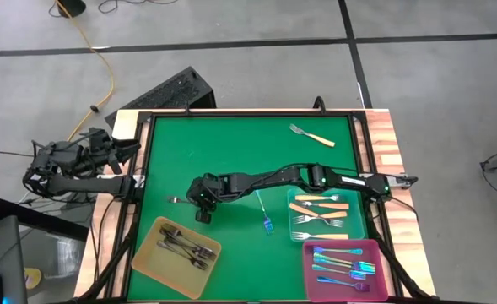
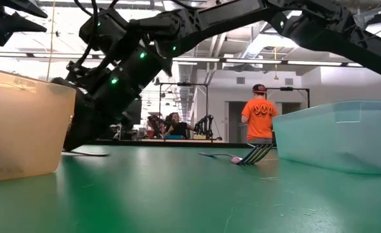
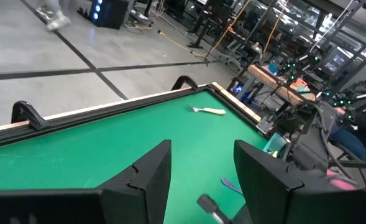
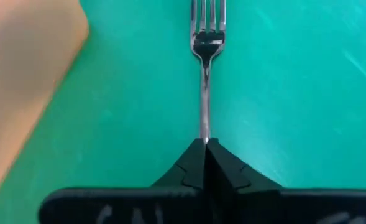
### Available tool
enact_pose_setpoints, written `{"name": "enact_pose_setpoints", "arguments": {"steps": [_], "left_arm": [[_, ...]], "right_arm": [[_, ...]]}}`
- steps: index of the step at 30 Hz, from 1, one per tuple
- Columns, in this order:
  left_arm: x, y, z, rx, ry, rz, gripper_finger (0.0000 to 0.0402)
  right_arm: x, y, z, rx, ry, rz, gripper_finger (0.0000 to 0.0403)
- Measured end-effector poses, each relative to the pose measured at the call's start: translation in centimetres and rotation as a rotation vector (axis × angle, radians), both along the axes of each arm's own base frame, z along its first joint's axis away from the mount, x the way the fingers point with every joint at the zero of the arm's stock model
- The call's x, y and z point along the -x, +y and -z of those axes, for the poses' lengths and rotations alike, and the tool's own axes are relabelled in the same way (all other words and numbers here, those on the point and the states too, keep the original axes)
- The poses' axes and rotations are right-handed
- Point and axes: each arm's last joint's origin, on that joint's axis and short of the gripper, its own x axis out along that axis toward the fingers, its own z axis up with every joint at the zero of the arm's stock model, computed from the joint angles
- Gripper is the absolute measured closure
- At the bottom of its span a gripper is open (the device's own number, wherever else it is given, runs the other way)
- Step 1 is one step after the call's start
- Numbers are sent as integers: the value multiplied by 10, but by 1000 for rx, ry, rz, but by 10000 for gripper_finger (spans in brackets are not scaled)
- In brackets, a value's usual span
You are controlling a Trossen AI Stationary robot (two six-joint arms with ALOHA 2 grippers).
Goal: Sort silverware by color (type)
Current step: Put the black fork into the orange bin
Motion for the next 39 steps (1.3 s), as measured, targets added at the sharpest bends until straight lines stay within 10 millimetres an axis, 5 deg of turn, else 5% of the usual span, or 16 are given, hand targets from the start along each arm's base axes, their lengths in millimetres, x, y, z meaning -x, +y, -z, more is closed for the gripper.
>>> {"name": "enact_pose_setpoints", "arguments": {"steps": [9,21,28,35,39], "left_arm": [[0,0,1,-2,10,-2,243],[0,0,1,-6,13,-3,243],[1,0,2,-7,20,-5,243],[1,0,2,-8,21,-9,243],[1,0,2,-8,21,-8,243]], "right_arm": [[0,1,-31,1,-81,-10,305],[-4,3,-25,38,-127,25,166],[-3,7,-20,111,-120,45,170],[-8,7,12,98,-98,59,179],[-6,7,14,90,-69,71,179]]}}
